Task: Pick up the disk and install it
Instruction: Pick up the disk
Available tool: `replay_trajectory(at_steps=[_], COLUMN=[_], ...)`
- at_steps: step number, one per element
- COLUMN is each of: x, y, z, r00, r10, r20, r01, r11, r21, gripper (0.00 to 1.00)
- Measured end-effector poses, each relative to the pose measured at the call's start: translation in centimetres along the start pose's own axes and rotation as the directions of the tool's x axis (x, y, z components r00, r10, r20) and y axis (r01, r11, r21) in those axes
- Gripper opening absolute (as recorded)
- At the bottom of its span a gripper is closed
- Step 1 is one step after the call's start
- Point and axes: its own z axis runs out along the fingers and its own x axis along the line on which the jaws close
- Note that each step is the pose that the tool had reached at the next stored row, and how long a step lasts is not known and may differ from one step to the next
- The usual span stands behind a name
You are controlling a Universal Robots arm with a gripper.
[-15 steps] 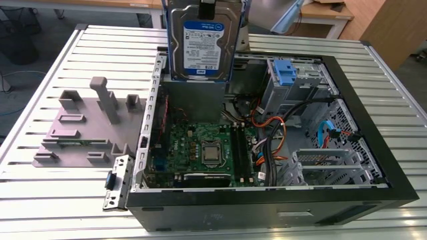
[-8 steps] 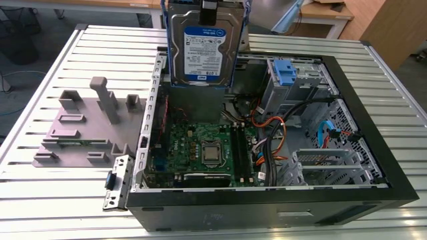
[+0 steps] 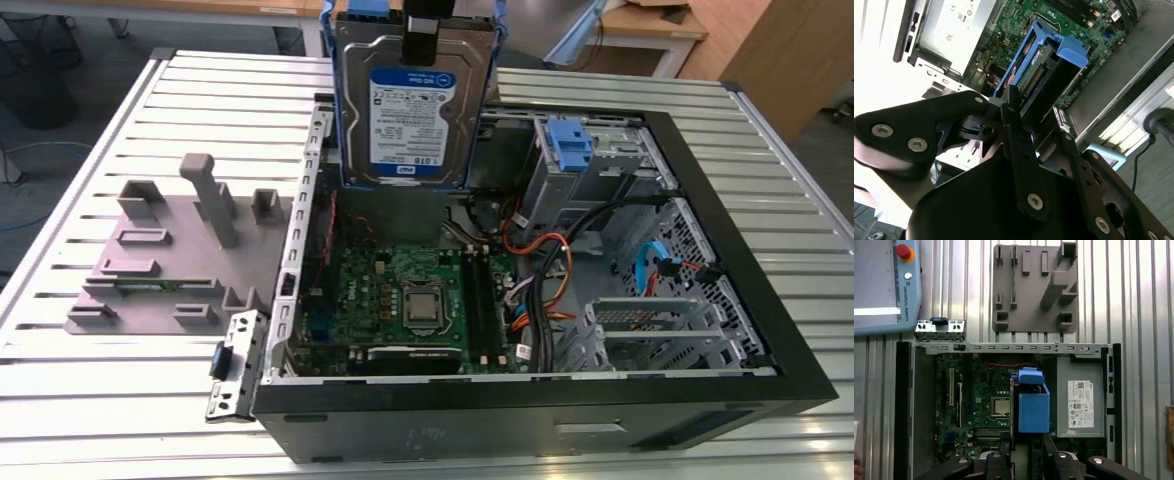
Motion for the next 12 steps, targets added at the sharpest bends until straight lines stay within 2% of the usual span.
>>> replay_trajectory(at_steps=[7, 8, 12], x=[0.13, 0.12, 0.11], y=[-0.25, -0.62, -1.45], z=[-0.01, -0.03, -0.06], r00=[1.0000, 1.0000, 1.0000], r10=[0.000, 0.000, 0.000], r20=[-0.0002, -0.0002, -0.0002], r01=[0.000, 0.000, 0.000], r11=[1.0000, 1.0000, 1.0000], r21=[-0.0001, -0.0001, -0.0001], gripper=[0.35, 0.35, 0.35])
